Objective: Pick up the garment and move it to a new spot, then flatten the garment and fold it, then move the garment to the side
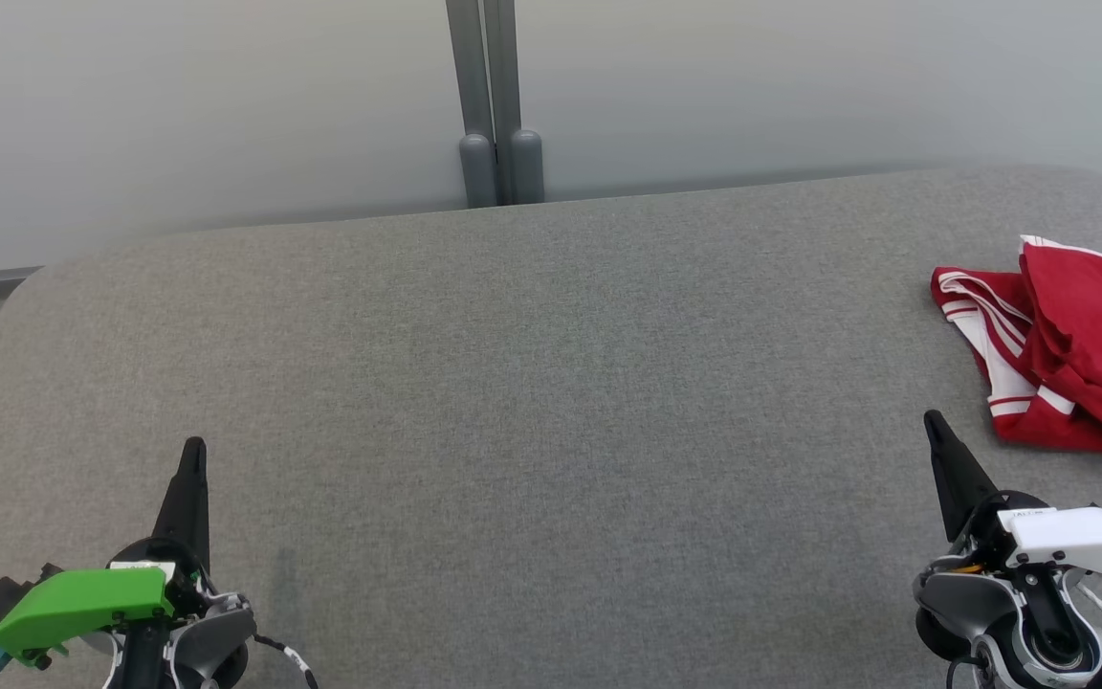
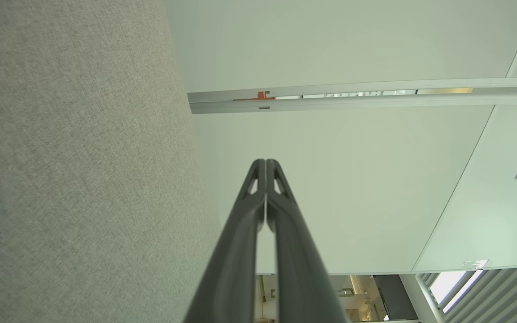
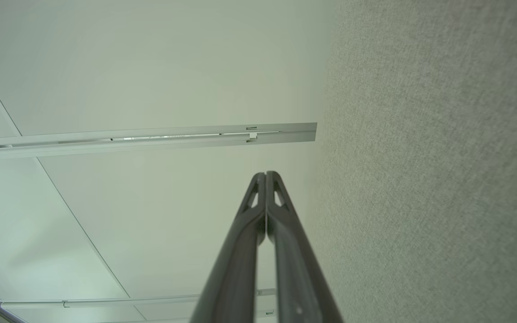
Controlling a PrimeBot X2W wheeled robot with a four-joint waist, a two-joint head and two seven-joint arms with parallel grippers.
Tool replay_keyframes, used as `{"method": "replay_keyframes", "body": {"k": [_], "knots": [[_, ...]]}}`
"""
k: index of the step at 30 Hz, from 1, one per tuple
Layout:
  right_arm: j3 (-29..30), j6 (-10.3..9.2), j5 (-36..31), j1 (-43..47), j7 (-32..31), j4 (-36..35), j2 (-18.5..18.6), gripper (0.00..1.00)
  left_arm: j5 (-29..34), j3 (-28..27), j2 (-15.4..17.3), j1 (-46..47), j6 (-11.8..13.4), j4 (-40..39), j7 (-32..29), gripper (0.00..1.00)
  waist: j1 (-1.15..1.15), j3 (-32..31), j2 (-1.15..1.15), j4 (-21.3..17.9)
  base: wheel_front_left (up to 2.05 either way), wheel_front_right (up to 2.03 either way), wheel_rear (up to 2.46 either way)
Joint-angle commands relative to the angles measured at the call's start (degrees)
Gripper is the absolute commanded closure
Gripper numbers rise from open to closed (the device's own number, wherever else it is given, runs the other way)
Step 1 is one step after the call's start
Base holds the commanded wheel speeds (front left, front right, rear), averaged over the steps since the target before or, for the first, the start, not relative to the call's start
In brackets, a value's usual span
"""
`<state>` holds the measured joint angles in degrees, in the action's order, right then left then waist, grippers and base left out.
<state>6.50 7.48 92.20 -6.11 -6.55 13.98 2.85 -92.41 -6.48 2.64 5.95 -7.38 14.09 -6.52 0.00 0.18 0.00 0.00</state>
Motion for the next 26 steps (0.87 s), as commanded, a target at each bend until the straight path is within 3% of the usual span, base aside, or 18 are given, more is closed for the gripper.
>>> {"method": "replay_keyframes", "body": {"k": [1,26], "knots": [[0.07,0.02,0.40,-0.33,-0.16,0.10,0.04,1.00,-0.04,-0.17,0.44,0.67,-0.24,-0.10,-0.21,1.00,0.00,0.00,0.00,0.00,0.00,0.00,0.00],[0.07,0.02,0.41,-0.32,-0.16,0.10,0.04,1.00,-0.04,-0.16,0.44,0.67,-0.25,-0.11,-0.21,1.00,0.00,0.00,0.00,0.00,0.00,0.00,0.00]]}}
